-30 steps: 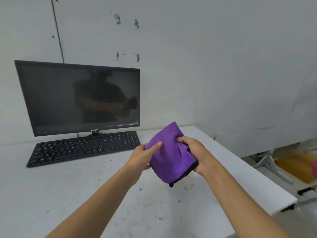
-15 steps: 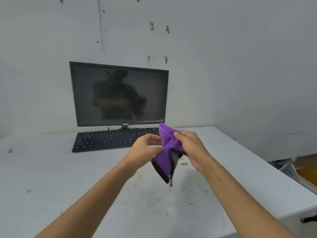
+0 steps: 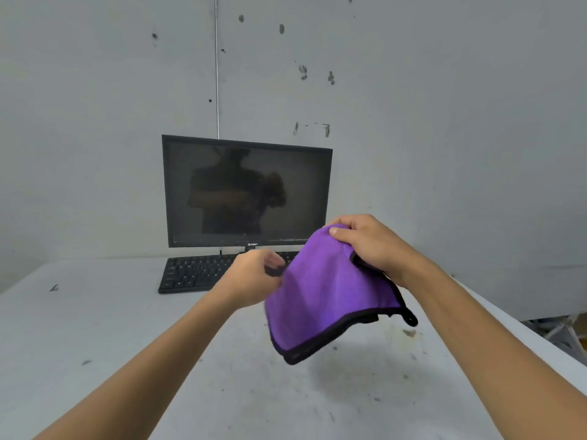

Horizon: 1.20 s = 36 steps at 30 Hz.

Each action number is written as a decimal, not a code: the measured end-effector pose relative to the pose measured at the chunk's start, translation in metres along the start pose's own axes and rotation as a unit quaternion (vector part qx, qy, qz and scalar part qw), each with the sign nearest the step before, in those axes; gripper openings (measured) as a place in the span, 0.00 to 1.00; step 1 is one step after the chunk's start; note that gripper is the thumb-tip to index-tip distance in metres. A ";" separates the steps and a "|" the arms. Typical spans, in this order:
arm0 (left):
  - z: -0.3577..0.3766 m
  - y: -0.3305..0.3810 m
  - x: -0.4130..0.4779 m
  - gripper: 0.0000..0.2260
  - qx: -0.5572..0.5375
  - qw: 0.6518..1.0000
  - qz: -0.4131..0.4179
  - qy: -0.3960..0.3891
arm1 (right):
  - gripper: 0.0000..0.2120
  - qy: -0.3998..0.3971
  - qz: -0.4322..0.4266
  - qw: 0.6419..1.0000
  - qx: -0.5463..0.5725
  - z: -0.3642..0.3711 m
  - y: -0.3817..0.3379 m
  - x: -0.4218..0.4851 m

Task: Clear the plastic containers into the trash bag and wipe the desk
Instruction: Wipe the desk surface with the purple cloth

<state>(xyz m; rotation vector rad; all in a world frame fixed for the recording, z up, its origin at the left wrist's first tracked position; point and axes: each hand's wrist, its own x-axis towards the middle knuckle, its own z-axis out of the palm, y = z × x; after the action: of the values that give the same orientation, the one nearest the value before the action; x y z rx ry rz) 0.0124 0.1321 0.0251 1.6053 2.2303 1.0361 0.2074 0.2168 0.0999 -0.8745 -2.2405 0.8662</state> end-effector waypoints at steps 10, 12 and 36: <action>-0.007 0.017 -0.012 0.28 -0.423 0.843 -0.212 -0.256 | 0.13 -0.121 -0.065 0.989 -0.063 0.035 -0.022 -0.009; -0.004 0.017 -0.011 0.16 -0.407 0.866 -0.175 -0.233 | 0.12 -0.160 -0.079 0.980 -0.090 0.038 -0.023 -0.016; -0.007 0.034 -0.004 0.09 -0.067 0.968 0.008 -0.243 | 0.07 -0.099 -0.004 0.995 0.021 0.029 0.072 -0.026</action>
<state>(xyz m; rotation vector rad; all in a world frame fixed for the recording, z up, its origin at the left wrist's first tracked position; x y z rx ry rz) 0.0356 0.1313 0.0509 1.6087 1.7869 0.6810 0.2295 0.2286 0.0218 -0.7898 -2.3830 1.0327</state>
